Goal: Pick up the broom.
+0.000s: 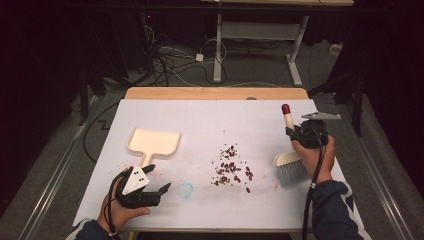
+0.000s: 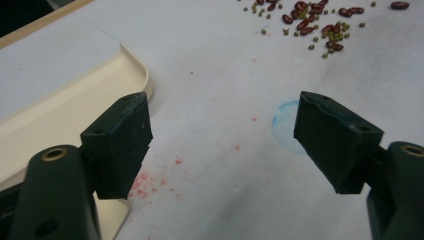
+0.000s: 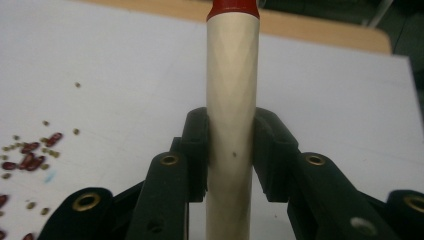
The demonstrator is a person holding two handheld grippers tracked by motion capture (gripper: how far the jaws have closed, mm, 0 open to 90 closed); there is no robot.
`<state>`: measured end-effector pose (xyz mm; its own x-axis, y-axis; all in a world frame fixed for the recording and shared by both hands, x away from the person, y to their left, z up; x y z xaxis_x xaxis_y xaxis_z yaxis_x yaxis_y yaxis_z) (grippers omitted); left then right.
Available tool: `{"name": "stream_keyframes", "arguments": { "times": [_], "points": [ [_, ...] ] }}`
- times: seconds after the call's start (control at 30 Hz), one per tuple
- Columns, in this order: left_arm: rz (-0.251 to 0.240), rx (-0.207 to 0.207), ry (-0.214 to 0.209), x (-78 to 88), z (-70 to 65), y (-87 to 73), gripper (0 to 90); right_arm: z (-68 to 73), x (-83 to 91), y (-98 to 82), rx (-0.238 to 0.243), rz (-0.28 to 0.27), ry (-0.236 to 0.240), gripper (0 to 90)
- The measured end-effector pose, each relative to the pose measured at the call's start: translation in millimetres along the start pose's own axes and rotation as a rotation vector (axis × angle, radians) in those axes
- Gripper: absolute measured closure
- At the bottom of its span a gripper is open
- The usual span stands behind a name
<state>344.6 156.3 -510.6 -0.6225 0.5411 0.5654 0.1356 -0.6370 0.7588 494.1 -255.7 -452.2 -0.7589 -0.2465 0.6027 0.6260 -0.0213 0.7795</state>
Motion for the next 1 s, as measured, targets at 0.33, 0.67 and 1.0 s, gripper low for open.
{"name": "stream_keyframes", "arguments": {
  "times": [0.33,0.67,1.0],
  "points": [
    [-0.146,0.002,-0.155,-18.3,-39.4,79.1,22.8,38.0,57.3,5.1,0.061,-0.179,0.106,70.1],
    [-0.275,-0.035,-0.274,-56.6,-93.3,178.2,27.1,107.1,86.7,-2.1,0.128,-0.267,0.213,70.0],
    [-0.267,0.024,-0.307,-86.8,-105.2,189.7,31.3,160.3,99.9,-17.0,0.201,-0.303,0.294,70.0]
  ]
}}
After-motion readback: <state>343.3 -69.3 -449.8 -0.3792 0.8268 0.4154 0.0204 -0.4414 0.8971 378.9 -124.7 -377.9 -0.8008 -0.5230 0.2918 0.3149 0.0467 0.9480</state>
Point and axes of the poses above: each handheld gripper's, and its own axes: x roughly backward along the jaws, y roughly out of its top, z roughly to its left, the point moved 10 cm from there along -x, roughly forward along the jaws, and after that the axes turned 14 degrees about -x, right-handed, at the moved point
